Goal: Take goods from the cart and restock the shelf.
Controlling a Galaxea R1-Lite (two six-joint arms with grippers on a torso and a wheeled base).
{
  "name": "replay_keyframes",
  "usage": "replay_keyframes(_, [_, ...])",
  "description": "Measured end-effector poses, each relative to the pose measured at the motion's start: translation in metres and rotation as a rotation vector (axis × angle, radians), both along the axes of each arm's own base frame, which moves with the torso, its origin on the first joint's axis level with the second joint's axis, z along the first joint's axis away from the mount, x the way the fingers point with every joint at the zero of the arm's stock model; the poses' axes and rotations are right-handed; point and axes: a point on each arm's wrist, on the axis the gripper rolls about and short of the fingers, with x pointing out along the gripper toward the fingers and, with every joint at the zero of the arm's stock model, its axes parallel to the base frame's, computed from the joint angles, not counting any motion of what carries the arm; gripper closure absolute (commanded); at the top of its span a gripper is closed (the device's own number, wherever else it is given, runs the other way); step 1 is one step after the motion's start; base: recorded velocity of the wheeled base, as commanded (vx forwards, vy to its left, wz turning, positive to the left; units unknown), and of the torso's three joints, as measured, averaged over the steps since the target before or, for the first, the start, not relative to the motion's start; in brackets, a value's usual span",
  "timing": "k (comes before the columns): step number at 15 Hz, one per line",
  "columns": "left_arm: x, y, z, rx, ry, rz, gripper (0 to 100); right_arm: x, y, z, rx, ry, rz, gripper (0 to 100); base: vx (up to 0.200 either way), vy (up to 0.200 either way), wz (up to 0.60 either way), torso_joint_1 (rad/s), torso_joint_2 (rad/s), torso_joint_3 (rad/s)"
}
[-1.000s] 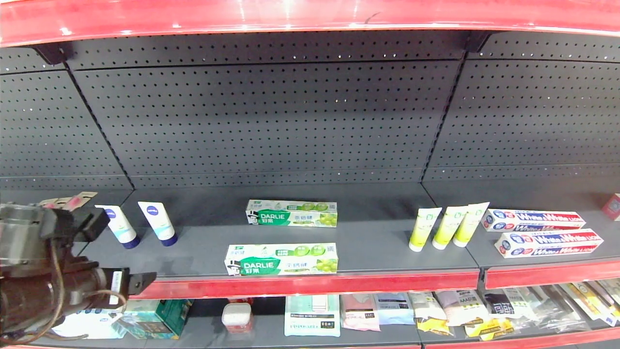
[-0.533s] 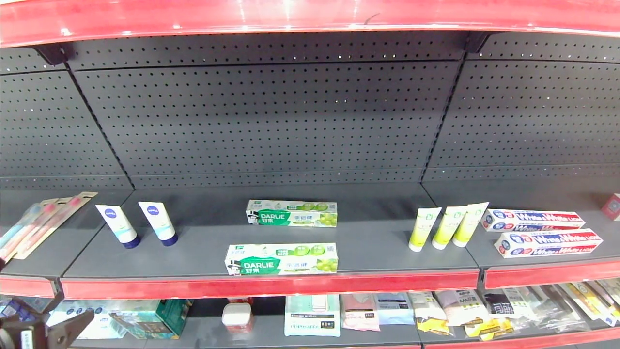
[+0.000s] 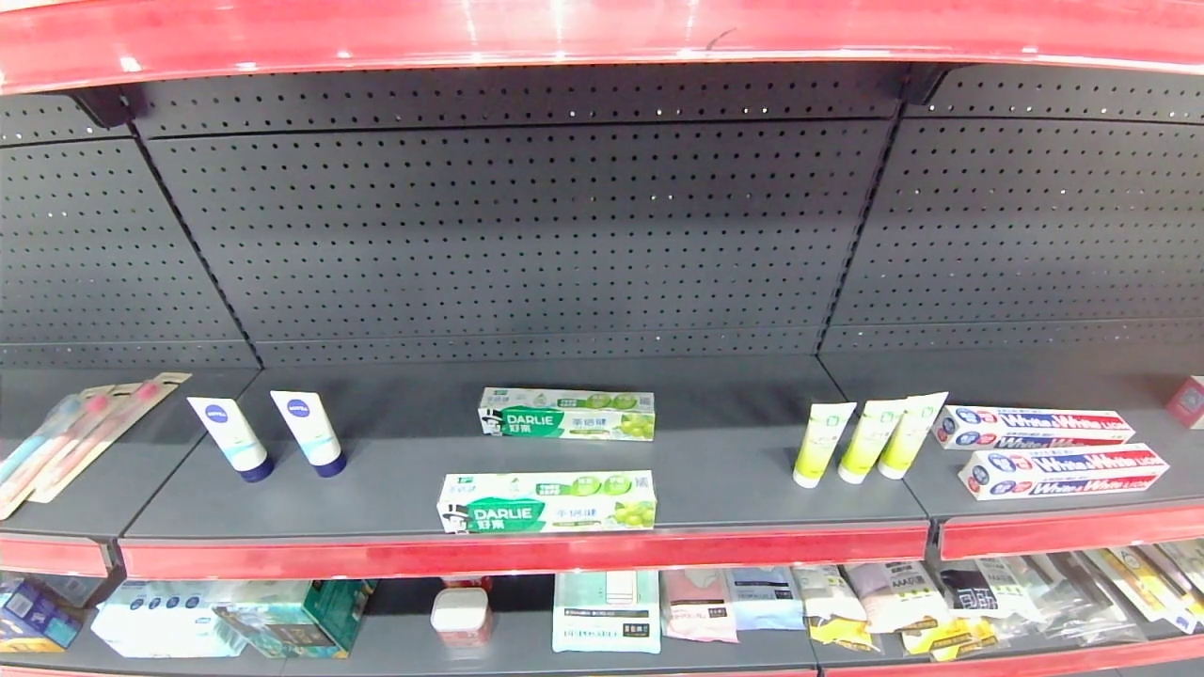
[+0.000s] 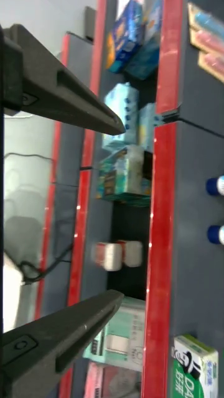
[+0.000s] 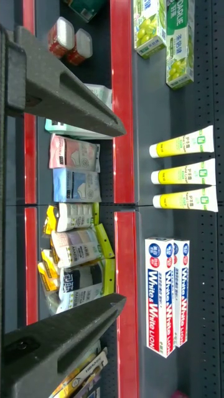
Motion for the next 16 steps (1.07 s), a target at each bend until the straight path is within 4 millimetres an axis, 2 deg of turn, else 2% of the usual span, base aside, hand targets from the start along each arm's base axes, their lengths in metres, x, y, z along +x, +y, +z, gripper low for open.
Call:
replay_keyframes(3, [-0.009, 0.0, -0.008, 0.007, -0.088, 0.042, 0, 0.0, 0.0, 0.0, 0.0, 0.001, 0.0, 0, 0.0, 0.0, 0.0, 0.0, 0.0, 0.0])
replay_keyframes(7, [-0.01, 0.0, -0.01, -0.019, -0.169, 0.075, 0, 0.0, 0.0, 0.0, 0.0, 0.0, 0.0, 0, 0.0, 0.0, 0.0, 0.0, 0.0, 0.0])
replay_keyframes(11, [-0.007, -0.004, -0.015, -0.023, -0.196, -0.131, 0, 0.0, 0.0, 0.0, 0.0, 0.001, 0.0, 0, 0.0, 0.0, 0.0, 0.0, 0.0, 0.0])
replay_keyframes(16, [-0.007, -0.002, -0.02, -0.048, -0.159, -0.123, 0, 0.0, 0.0, 0.0, 0.0, 0.001, 0.0, 0, 0.0, 0.0, 0.0, 0.0, 0.0, 0.0])
